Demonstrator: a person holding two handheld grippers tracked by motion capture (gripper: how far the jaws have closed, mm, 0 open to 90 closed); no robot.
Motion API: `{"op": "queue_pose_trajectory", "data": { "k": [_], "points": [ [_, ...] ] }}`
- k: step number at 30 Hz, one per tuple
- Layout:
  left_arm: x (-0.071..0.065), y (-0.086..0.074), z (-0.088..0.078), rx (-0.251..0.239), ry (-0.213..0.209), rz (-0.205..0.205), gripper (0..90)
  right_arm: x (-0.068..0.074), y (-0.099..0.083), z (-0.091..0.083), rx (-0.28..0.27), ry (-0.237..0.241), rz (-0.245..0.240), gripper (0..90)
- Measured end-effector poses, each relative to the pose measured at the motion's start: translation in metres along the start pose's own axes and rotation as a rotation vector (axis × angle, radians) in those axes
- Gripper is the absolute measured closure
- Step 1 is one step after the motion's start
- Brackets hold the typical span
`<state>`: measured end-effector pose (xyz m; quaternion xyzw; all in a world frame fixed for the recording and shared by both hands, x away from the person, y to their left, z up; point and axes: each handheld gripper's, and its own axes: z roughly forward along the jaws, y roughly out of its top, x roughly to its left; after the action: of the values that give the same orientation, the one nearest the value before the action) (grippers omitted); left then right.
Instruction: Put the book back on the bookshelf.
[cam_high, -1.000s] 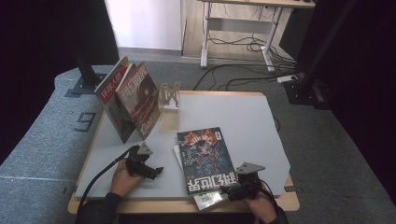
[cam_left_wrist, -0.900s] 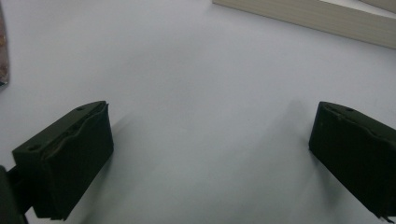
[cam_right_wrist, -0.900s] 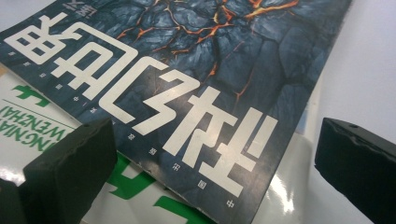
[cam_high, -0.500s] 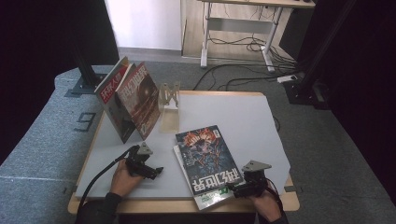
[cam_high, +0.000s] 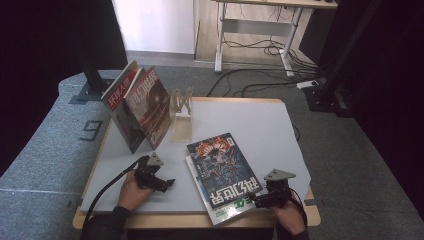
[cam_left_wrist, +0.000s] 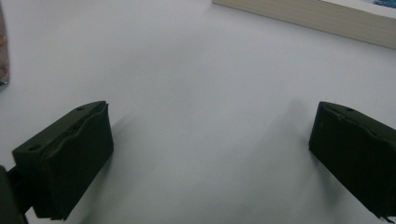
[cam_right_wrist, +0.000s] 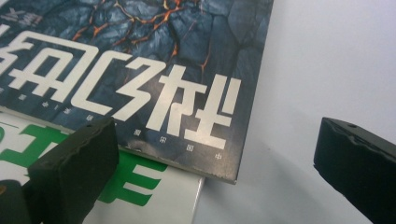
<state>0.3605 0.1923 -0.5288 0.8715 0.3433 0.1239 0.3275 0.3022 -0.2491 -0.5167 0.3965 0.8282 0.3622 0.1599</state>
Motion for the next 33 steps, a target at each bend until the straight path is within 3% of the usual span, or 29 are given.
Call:
{"op": "queue_pose_trajectory", "data": {
  "k": [9, 16, 25, 31, 33],
  "points": [
    [0.000, 0.000, 0.000, 0.000, 0.000, 0.000, 0.0, 0.000, 0.012, 0.001, -0.044, 0.040, -0.001, 0.0],
    [0.000, 0.000, 0.000, 0.000, 0.000, 0.000, 0.0, 0.000, 0.028, 0.015, -0.024, 0.046, -0.037, 0.0],
    [0.000, 0.000, 0.000, 0.000, 0.000, 0.000, 0.0, -0.006, 0.042, 0.031, -0.010, 0.071, -0.028, 0.0],
    [0.000, 0.000, 0.000, 0.000, 0.000, 0.000, 0.0, -0.007, 0.054, 0.041, -0.006, 0.057, -0.062, 0.0],
    [0.000, 0.000, 0.000, 0.000, 0.000, 0.000, 0.0, -0.009, 0.058, 0.044, -0.009, 0.055, -0.053, 0.0]
  ]
}}
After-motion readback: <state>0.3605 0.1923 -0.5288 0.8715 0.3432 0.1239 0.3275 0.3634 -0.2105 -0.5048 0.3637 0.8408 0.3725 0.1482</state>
